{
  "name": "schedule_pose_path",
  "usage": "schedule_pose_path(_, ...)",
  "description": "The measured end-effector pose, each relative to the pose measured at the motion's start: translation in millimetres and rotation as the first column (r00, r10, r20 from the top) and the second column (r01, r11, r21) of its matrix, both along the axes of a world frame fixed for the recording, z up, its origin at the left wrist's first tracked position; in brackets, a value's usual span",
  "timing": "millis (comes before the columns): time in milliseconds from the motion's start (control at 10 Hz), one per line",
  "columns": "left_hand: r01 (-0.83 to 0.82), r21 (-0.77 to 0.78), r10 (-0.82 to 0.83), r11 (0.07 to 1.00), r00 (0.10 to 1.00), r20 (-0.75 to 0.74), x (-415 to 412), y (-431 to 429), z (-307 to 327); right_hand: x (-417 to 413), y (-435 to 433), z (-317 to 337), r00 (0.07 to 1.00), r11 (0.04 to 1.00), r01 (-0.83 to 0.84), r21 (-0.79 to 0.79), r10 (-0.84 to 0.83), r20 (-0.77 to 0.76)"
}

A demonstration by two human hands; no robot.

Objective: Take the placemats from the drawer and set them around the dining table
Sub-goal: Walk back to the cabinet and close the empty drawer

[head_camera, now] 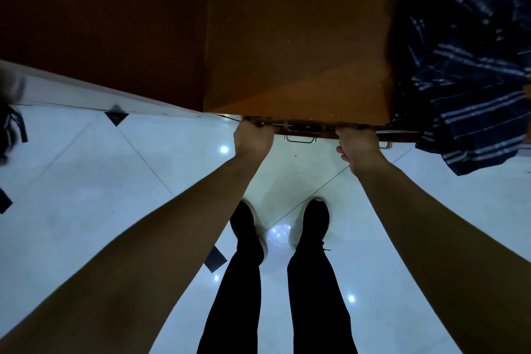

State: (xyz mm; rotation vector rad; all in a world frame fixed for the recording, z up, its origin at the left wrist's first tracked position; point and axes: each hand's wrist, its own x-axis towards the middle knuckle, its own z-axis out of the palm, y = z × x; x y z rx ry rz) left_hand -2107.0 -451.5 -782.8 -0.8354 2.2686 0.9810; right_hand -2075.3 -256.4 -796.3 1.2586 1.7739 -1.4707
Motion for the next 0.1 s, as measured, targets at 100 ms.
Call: schedule_pose_path(100,0.191,-0.034,-0.191,0.981,0.981,-0.02,10.7,-4.4,20.2,6.6,-1.8,19.3,0.985,0.983,-0.162,0.088,0.167,-0.041)
